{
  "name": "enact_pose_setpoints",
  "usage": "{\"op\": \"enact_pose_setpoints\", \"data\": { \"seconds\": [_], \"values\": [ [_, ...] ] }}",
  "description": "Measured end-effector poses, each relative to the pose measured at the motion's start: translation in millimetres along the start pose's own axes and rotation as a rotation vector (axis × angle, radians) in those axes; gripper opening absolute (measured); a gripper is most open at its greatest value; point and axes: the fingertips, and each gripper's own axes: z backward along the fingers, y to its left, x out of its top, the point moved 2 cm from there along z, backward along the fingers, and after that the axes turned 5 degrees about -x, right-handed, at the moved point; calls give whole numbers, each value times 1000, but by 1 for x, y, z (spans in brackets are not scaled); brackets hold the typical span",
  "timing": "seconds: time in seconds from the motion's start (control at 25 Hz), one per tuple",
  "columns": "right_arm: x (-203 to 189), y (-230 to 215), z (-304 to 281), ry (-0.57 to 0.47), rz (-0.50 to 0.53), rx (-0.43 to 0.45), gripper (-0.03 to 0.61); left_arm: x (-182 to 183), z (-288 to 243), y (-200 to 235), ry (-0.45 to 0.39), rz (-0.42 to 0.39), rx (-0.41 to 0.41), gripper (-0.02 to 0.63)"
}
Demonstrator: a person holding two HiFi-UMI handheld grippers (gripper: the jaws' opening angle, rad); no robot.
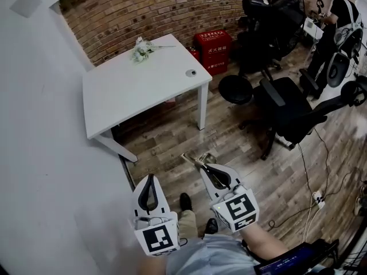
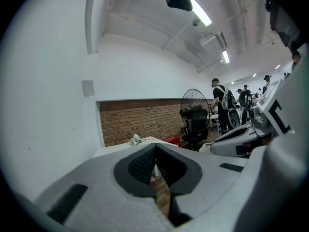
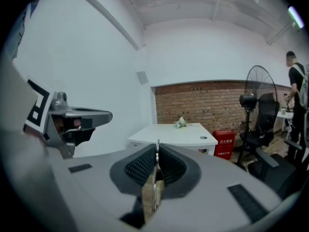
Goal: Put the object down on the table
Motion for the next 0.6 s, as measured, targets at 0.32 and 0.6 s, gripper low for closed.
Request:
{"op": "enact_pose_setpoints", "data": {
  "seconds": [0.32,0.6],
  "values": [
    [31,3,-95,-6,18,-3,26,2,-68,70,-15,12,-7,9],
    [65,7,-144,-45,42,-28,26,20,-104,117,-71,1,-16,9]
  ]
}}
